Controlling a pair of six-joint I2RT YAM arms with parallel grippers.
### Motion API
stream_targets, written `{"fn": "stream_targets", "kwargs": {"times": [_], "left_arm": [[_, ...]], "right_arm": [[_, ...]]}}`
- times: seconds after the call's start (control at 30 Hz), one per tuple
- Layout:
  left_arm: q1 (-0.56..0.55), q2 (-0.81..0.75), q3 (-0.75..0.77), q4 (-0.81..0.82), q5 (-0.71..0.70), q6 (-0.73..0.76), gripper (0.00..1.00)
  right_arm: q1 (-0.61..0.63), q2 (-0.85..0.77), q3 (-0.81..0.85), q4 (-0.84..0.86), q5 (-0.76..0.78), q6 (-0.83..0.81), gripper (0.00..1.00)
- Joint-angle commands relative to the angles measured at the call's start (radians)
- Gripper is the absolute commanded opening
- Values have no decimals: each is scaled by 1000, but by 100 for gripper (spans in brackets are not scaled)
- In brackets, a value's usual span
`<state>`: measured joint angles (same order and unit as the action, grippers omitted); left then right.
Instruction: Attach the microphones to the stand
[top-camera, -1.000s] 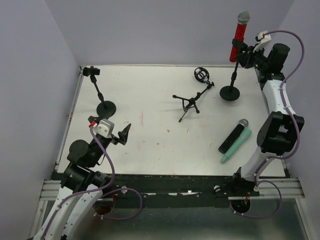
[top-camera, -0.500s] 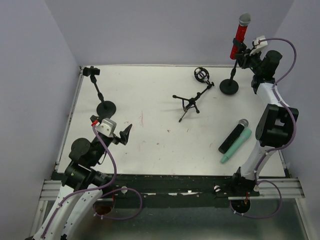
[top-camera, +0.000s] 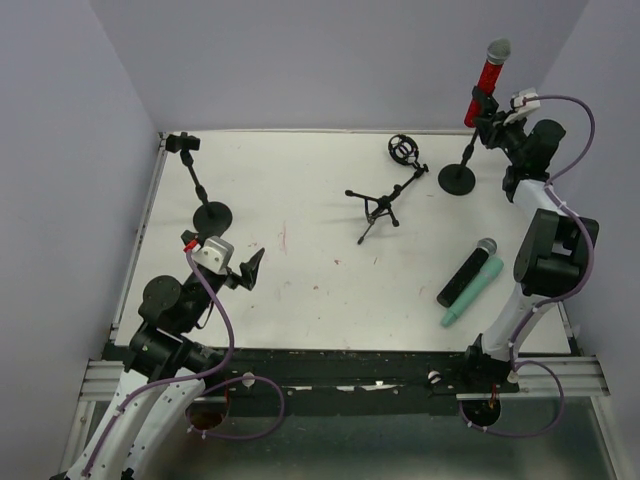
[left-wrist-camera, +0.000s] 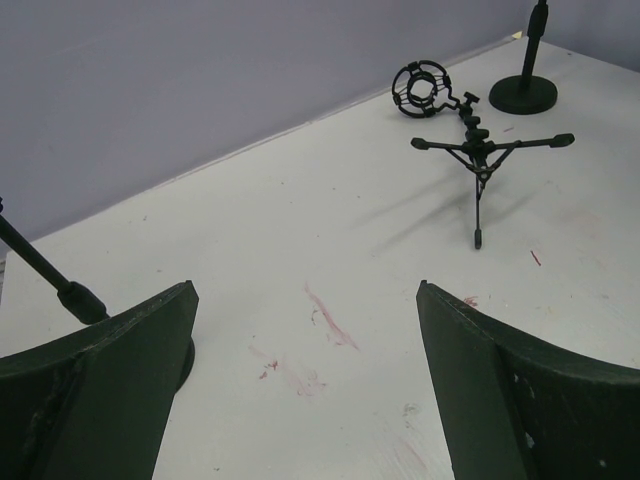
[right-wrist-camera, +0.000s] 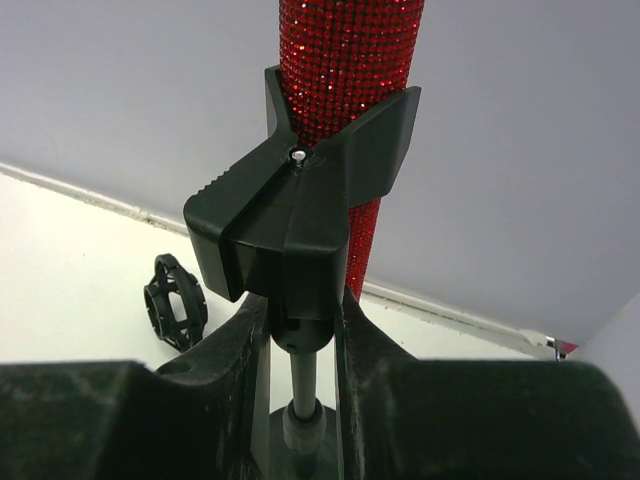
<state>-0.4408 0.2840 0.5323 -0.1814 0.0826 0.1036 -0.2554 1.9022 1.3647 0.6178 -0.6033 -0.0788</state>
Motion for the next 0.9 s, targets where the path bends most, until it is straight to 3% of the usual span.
{"fn": "stream_targets", "kwargs": {"times": [0.0,0.87], "left_arm": [[1,-5,-5,10,22,7,98],[-1,-55,0,3,29,-8,99]], "right_arm": [[-15,-49,-33,62,-4,7,24],[-39,-166,-87,-52,31,31,86]]}}
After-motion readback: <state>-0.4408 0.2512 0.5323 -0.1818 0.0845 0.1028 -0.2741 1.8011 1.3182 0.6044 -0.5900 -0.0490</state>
